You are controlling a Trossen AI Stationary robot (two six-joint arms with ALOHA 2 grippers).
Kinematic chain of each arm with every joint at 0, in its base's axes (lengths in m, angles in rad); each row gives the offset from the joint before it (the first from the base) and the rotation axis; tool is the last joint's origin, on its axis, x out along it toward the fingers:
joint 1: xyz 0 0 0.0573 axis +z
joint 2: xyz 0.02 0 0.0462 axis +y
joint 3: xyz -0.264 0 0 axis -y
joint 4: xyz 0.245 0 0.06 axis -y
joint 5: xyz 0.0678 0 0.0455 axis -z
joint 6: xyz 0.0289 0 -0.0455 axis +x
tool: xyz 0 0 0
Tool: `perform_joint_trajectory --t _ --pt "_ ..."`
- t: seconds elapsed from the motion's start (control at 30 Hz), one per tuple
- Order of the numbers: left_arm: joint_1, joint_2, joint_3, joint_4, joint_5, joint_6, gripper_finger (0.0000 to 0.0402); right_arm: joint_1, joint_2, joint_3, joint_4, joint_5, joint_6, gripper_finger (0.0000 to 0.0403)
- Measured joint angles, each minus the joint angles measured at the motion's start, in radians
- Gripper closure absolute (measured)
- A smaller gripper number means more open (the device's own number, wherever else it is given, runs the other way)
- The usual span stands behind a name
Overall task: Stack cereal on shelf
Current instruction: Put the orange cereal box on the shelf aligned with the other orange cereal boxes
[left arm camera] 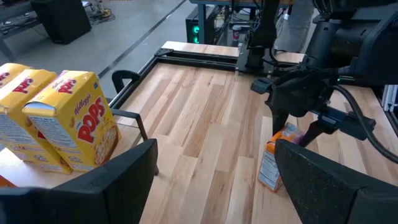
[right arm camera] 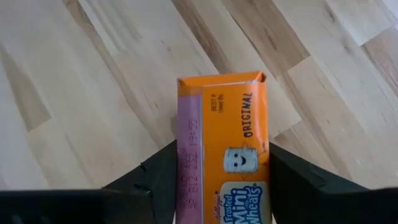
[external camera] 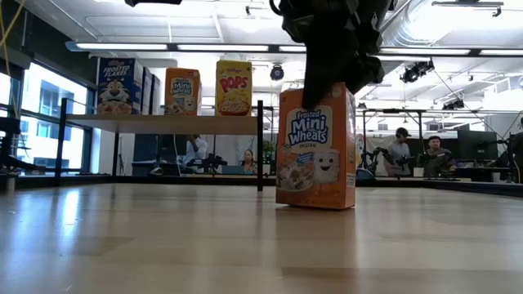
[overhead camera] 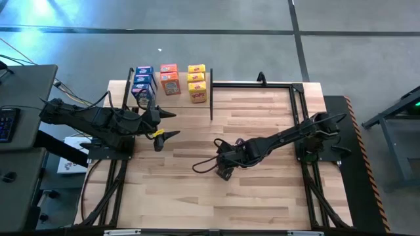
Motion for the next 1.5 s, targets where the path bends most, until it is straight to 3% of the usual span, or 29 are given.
perform_joint_trajectory --t 0.33,0.67,1.33,1.5 --pt "0.0 0.0 0.0 0.0 0.0 0.0 0.0087 0.0 -0.001 0.0 0.001 0.0 -0.001 0.0275" --pt "0.0 0.0 0.0 0.056 0.0 0.044 0.0087 -0.013 -0.002 0.043 0.003 -0.033 -0.06 0.0278" --pt "0.0 0.021 0.0 0.068 0.004 -0.024 0.0087 -0.105 -0.002 0.261 -0.016 -0.05 -0.493 0.0279" --pt "-0.001 0.059 0.0 0.068 0.046 -0.036 0.0087 -0.126 -0.003 0.274 -0.009 -0.049 -0.574 0.0279"
